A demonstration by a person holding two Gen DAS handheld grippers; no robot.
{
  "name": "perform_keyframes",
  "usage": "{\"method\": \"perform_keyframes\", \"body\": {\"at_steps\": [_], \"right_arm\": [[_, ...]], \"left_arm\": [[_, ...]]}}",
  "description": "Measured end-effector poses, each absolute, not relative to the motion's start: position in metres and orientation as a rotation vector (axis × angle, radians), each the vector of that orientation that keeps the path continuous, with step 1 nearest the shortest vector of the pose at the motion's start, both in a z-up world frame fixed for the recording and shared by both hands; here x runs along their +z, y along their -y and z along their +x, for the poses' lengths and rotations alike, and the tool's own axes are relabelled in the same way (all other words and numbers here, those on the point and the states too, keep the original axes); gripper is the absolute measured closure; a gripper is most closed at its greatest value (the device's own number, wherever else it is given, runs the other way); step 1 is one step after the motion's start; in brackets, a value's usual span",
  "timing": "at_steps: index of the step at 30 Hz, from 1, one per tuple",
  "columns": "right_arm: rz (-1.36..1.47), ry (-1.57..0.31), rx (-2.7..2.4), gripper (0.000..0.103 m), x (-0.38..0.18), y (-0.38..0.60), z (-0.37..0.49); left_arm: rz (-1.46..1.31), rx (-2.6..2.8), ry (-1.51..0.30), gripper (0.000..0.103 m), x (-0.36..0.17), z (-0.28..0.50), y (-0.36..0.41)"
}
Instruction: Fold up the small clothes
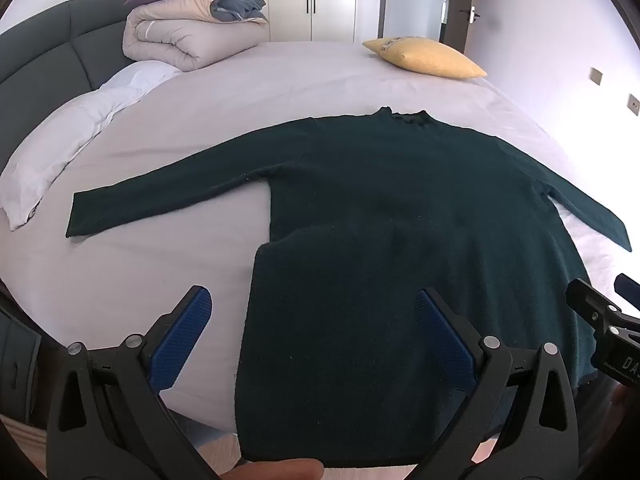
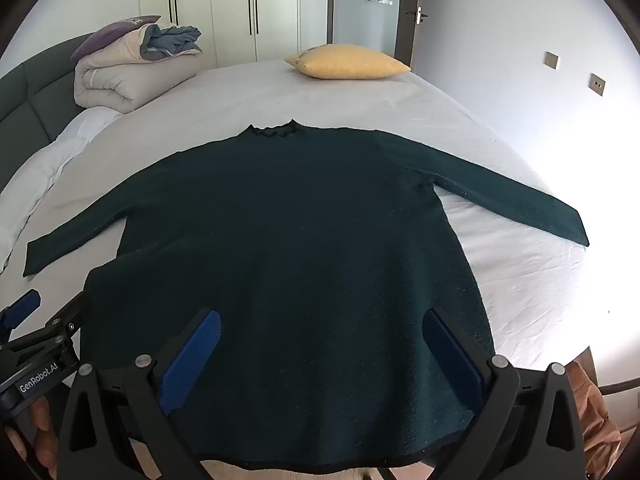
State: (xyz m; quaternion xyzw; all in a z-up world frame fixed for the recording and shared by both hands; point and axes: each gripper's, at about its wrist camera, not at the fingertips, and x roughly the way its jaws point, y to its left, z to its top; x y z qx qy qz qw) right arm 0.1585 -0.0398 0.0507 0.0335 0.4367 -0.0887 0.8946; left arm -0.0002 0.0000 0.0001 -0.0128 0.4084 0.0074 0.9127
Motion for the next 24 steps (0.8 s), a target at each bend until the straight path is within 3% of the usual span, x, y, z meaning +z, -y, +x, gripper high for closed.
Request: {"method": "perform_keyframes", "body": {"at_steps": [24], "right_arm": [[0.053,-0.925,-0.175,0.0,0.045,0.033,0.152]], "left_arm": [[-0.014,0.012,-0.851,0.0,-0.009,-0.001,0.002]]}}
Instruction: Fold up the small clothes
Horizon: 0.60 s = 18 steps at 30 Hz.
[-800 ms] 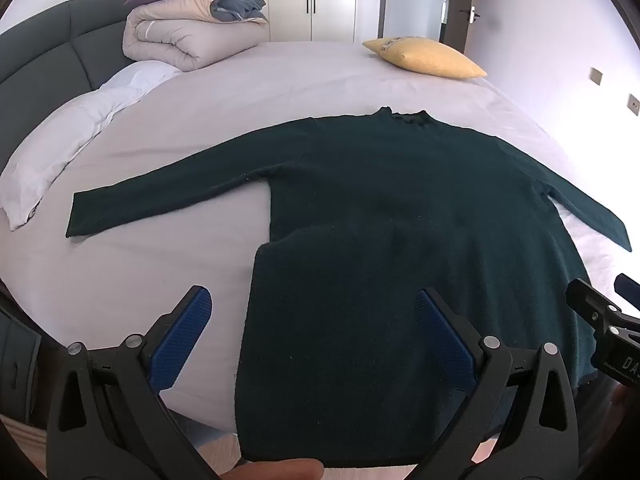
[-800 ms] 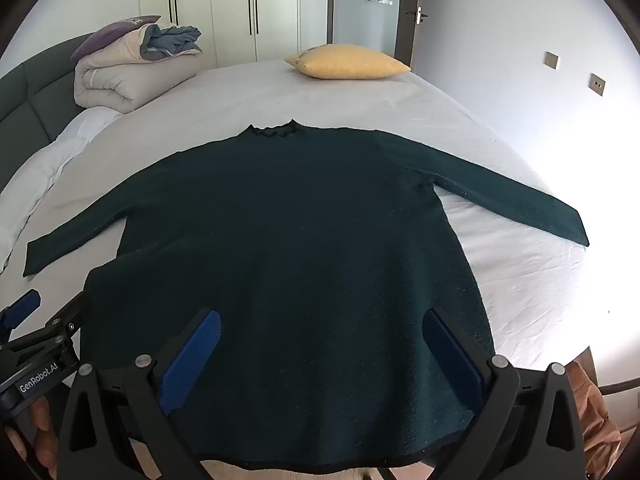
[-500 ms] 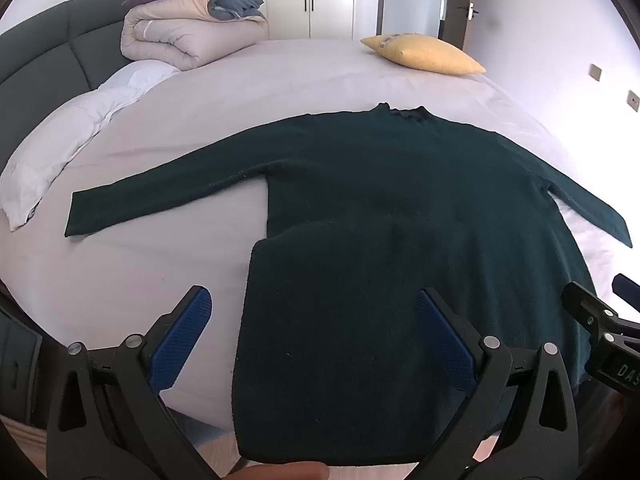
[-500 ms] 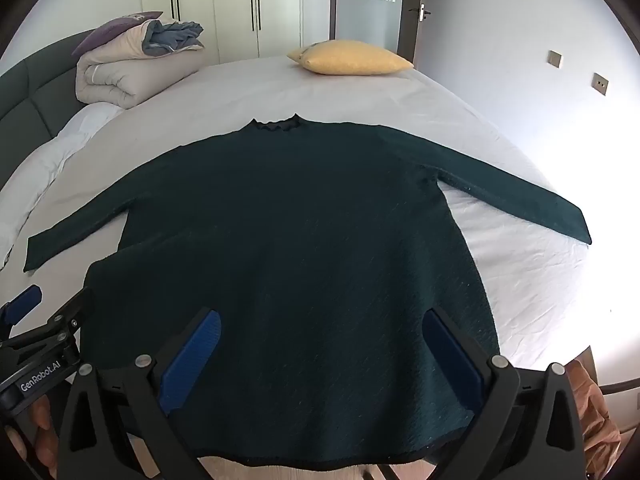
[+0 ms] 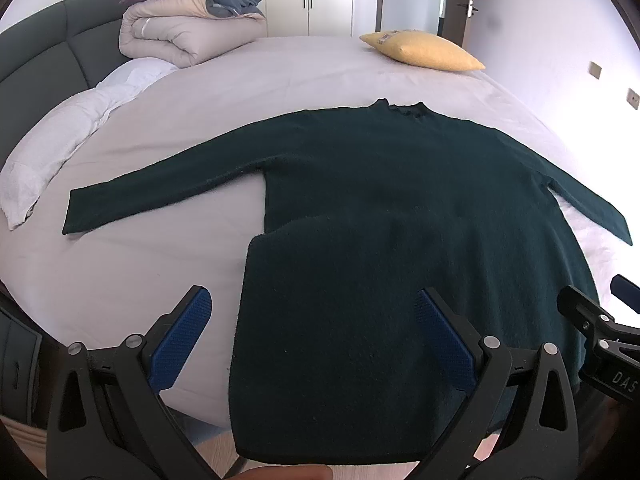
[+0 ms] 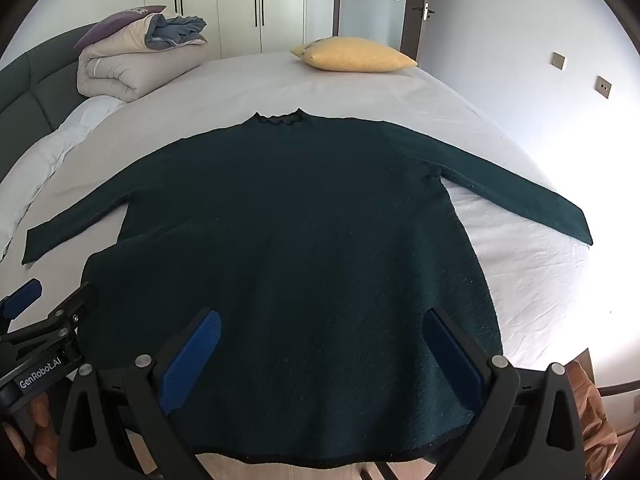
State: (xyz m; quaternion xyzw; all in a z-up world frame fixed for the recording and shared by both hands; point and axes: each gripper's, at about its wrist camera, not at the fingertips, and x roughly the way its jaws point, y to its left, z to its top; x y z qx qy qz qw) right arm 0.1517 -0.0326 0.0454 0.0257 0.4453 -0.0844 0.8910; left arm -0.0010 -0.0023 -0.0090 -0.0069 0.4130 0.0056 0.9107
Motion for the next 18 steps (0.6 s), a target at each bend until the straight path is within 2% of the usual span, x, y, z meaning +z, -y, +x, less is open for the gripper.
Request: {"method": "perform_keyframes", "body": {"at_steps": [18], "right_arm": [[0.054,-0.929,-0.173,0.0,0.0433,0.0314,0.1475]], "left_arm": [[-0.014,0.012,-0.857,0.0,-0.0104,-0.001,0.0046]]}}
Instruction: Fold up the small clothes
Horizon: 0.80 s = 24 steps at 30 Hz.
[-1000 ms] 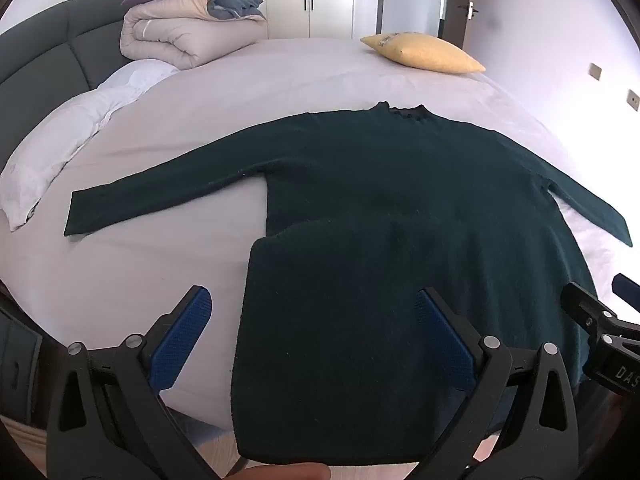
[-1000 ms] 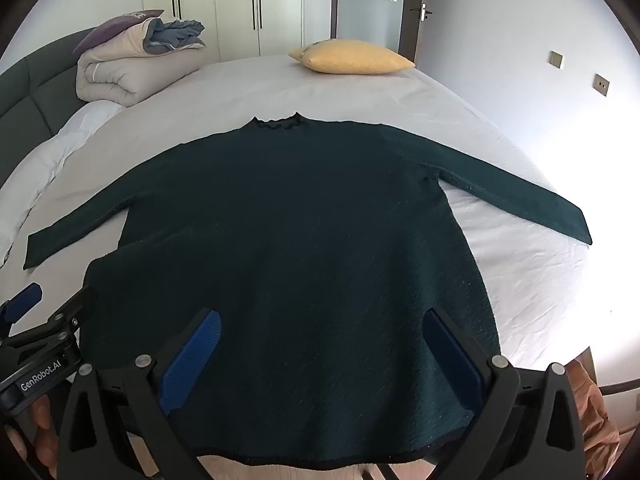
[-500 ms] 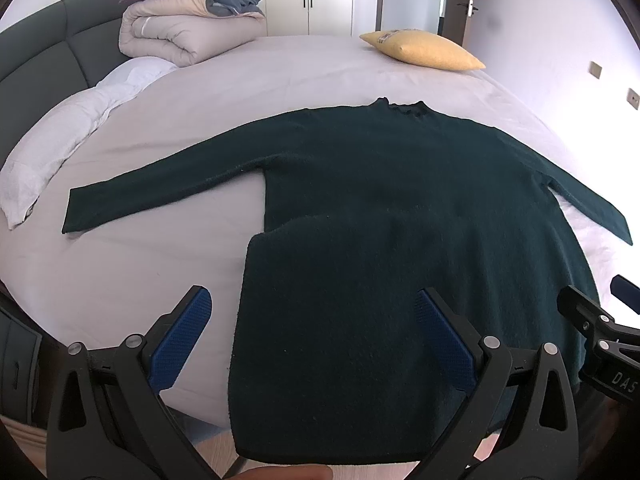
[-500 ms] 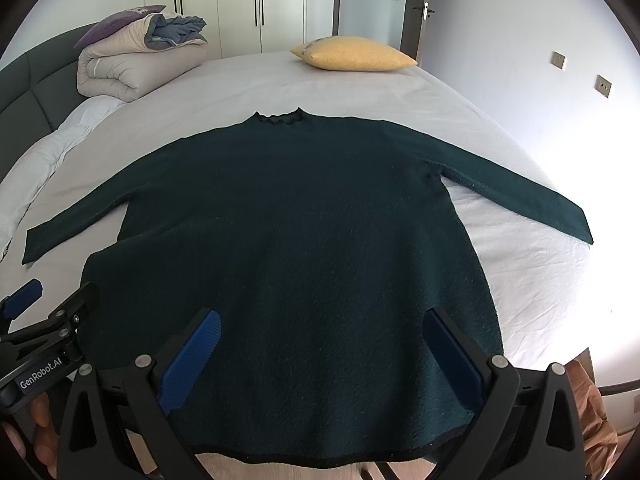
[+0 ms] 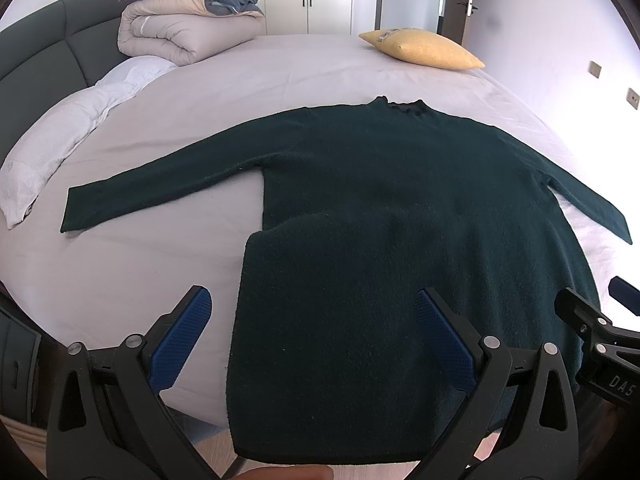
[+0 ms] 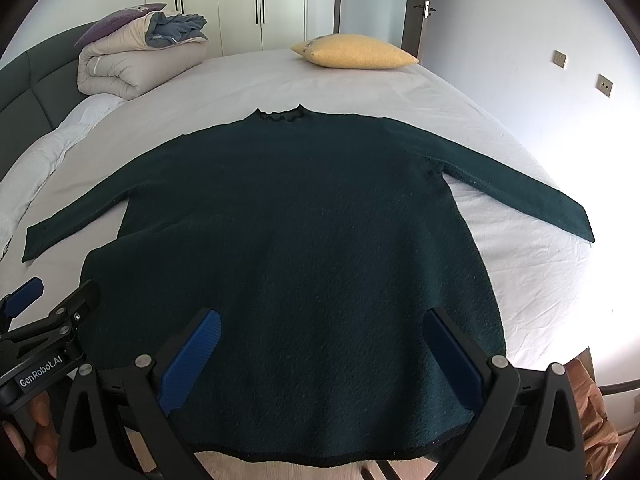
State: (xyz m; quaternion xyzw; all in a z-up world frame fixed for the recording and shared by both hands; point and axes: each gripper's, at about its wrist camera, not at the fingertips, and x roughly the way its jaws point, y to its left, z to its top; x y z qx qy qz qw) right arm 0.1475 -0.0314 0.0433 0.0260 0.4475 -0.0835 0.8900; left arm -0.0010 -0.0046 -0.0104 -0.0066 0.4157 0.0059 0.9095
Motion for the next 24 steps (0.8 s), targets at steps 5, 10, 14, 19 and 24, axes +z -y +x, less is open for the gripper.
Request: {"method": "perform_keyframes", "body": {"at_steps": [5,10,14,19,24], "right_arm": [[0.053,-0.93,-0.173,0.0,0.0437,0.0321,0.1482],[0.053,-0.93,-0.173,0.0,0.0408,0.0315,0.1442],[0.051,-0.93,-0.173,0.0,0.0405,0.0317,0.1438],[0.051,-0.932,-0.174,0.0,0.0407,0.0319,0.1438],[0.051,-0.932,-0.173,0.0,0.0408,0.0319,0.1437]], "left_arm": [[-0.014,0.012,-0.858,0.0,-0.0103,-0.0009,0.0048],[-0.014,0.011,-0.861,0.0,-0.0128,-0.0031,0.006],[-0.013,0.011,-0.861,0.0,-0.0142,-0.0038,0.0078],[-0.014,0.011,-0.862,0.0,-0.0143,-0.004,0.008],[-0.014,0.011,-0.863,0.0,-0.0141,-0.0036,0.0078]]}}
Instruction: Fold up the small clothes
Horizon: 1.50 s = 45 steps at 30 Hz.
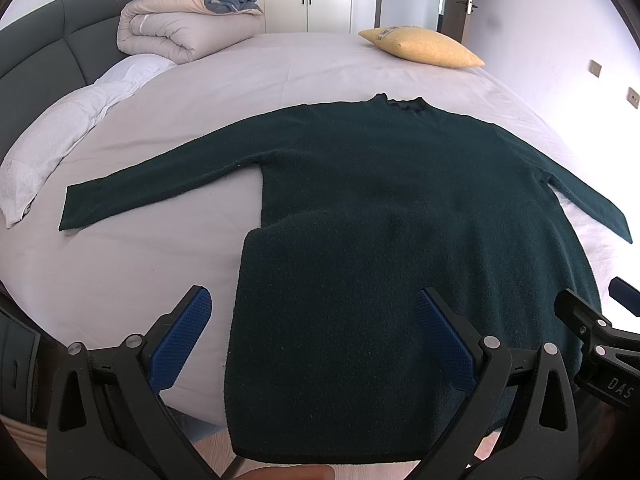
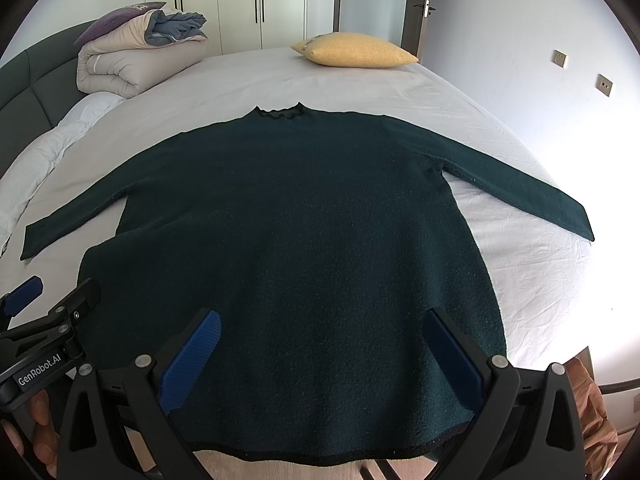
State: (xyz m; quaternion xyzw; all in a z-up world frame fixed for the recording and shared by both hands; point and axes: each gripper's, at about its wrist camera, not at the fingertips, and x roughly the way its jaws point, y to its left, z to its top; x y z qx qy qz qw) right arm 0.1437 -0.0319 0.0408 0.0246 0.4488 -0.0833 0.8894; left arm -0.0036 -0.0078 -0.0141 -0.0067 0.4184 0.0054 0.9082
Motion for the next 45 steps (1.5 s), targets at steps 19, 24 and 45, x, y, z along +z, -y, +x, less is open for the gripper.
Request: {"method": "perform_keyframes", "body": {"at_steps": [19,24,45], "right_arm": [[0.05,-0.937,-0.172,0.0,0.0383,0.0309,0.1412],[0.047,-0.939,-0.171,0.0,0.0367,0.0309,0.1381],[0.051,-0.943,-0.171,0.0,0.0354,0.0311,0.1359]], "left_arm": [[-0.019,0.009,-0.872,0.0,-0.0198,-0.0034,0.0099],[-0.02,0.009,-0.872,0.0,-0.0196,-0.0031,0.0098],[-0.011,-0.009,-0.867,0.0,-0.0247,0.0005,0.0097]]}}
